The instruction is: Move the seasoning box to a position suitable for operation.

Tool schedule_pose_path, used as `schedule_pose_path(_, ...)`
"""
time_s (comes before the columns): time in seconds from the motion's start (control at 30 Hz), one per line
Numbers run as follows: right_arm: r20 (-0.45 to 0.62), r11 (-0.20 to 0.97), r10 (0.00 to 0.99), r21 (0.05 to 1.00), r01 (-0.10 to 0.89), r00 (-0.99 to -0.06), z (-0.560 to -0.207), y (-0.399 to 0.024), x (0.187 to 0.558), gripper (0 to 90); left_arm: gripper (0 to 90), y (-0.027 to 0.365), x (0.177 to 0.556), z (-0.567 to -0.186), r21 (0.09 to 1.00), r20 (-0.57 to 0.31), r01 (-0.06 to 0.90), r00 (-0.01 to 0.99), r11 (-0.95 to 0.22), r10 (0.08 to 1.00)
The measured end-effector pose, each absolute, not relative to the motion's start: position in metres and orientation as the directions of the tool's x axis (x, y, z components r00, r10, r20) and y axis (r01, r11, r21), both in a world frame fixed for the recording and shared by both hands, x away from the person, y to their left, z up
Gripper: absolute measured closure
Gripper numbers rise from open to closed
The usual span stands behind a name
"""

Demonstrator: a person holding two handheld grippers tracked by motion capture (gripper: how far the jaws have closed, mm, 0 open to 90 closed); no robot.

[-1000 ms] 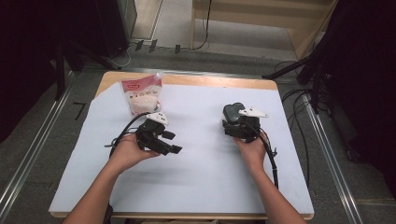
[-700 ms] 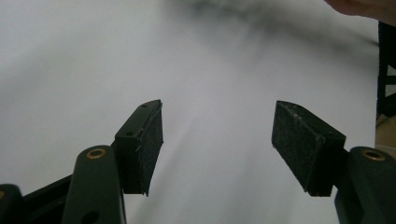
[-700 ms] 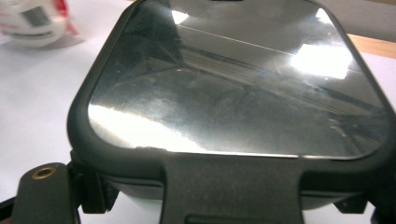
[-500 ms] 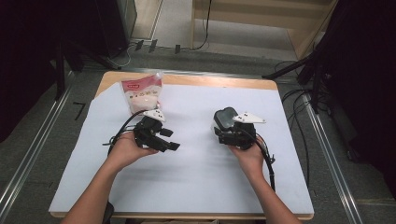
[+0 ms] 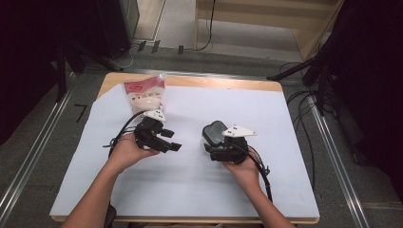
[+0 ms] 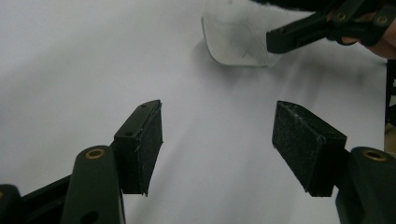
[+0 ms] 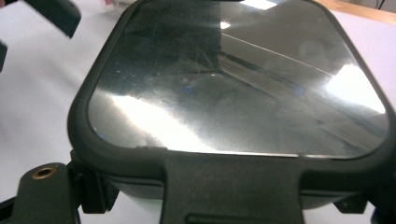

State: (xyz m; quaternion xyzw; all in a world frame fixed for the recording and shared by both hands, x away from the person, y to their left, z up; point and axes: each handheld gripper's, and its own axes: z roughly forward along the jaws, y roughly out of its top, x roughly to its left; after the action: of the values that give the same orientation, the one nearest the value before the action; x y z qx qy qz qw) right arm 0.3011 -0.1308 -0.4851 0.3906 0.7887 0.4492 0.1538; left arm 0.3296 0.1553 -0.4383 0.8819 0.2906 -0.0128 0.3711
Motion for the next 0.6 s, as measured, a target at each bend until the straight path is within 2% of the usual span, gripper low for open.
schedule_pose_path(0.3, 0.082, 0.353, 0.706, 0.820, 0.451, -0.703, -0.496, -0.108, 0.298, 15.8, 33.6, 0.157, 0.330, -0.439, 0.650, -0.233, 0.523, 0.828, -0.552, 0.511)
schedule_pose_path(0.6, 0.058, 0.383, 0.694, 0.814, 0.436, -0.718, -0.504, -0.096, 0.296, 15.7, 33.6, 0.157, 0.329, -0.439, 0.644, -0.231, 0.523, 0.829, -0.558, 0.510)
